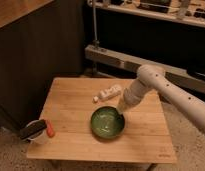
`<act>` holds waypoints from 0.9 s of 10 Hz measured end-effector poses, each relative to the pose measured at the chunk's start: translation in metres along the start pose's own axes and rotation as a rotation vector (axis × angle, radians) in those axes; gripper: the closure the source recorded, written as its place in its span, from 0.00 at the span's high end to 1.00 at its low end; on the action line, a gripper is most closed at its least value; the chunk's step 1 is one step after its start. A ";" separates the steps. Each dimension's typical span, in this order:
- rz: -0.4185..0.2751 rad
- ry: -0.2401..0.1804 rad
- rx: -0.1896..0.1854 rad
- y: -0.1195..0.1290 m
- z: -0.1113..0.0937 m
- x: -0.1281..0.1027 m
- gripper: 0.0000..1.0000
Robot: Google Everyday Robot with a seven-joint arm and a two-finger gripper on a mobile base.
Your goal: Place the white sponge in the ceramic bowl
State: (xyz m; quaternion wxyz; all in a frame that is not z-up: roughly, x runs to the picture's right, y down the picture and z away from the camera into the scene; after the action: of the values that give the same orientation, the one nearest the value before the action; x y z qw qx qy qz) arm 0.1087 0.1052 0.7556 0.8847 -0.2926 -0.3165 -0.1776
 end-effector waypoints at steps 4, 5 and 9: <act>-0.162 -0.026 -0.027 0.021 0.024 -0.041 0.14; -0.230 -0.030 -0.047 0.025 0.030 -0.049 0.23; -0.187 -0.023 -0.048 0.021 0.032 -0.049 0.61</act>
State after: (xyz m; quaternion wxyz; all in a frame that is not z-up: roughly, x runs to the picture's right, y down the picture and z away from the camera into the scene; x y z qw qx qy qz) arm 0.0685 0.1475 0.7351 0.8534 -0.2849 -0.3479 -0.2635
